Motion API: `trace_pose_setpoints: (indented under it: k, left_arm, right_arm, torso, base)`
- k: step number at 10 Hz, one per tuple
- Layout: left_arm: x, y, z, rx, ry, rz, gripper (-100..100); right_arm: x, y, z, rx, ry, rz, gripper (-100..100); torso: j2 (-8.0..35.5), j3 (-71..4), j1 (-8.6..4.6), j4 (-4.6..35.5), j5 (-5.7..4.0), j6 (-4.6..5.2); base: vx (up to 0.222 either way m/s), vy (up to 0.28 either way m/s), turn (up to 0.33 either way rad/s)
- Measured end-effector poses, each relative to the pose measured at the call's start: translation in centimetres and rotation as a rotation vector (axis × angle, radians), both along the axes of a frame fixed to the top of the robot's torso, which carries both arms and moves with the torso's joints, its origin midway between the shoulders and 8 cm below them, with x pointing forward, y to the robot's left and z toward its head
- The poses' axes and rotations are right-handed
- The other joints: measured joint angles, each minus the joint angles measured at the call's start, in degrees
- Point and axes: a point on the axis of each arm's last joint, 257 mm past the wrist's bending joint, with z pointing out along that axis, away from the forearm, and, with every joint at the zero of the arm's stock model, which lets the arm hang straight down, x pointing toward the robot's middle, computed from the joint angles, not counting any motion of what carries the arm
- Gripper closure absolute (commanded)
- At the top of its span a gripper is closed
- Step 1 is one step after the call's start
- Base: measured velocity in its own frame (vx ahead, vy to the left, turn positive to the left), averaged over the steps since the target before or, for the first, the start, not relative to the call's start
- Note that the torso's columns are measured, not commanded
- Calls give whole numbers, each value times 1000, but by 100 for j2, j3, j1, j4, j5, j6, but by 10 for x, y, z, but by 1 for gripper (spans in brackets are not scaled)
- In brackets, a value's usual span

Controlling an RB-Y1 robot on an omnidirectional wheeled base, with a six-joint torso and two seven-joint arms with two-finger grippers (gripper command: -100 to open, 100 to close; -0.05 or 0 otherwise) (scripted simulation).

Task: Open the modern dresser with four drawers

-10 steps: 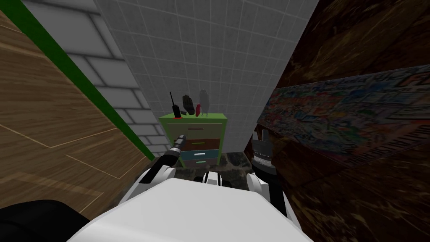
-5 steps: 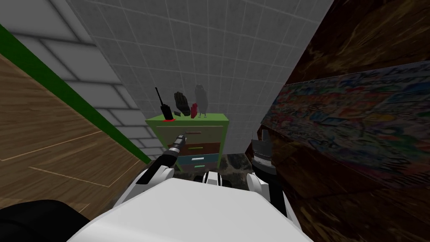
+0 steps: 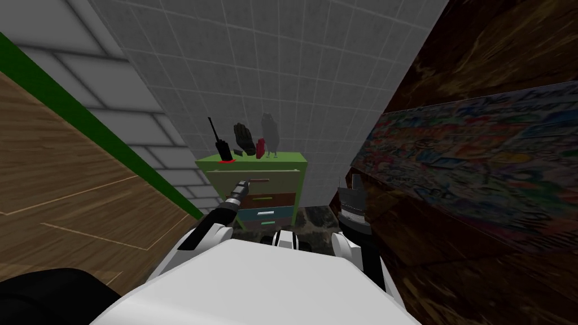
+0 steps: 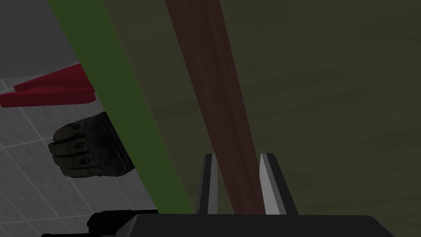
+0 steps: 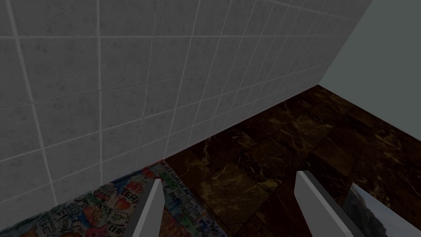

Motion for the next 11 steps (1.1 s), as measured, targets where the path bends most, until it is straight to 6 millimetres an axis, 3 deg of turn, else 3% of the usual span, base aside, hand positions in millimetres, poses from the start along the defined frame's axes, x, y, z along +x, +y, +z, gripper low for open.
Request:
trace_pose_setpoints:
  k: [5,6,11]
  left_arm:
    - [-5,-3,-3,-2,14,-8,100]
    - [-7,-4,-2,-1,13,-10,-100]
    - [-2,0,28,-3,12,-17,-100]
  right_arm:
    - [0,0,0,0,0,0,0]
    - [0,0,0,0,0,0,0]
    - [0,0,0,0,0,0,0]
  torso:
    - [-21,-16,12,-1,0,-7]
    - [-17,-12,2,-1,-1,-4]
    - [-43,-31,0,-2,-6,3]
  base:
    - [-178,-33,16]
    - [-111,-47,30]
    - [26,-4,14]
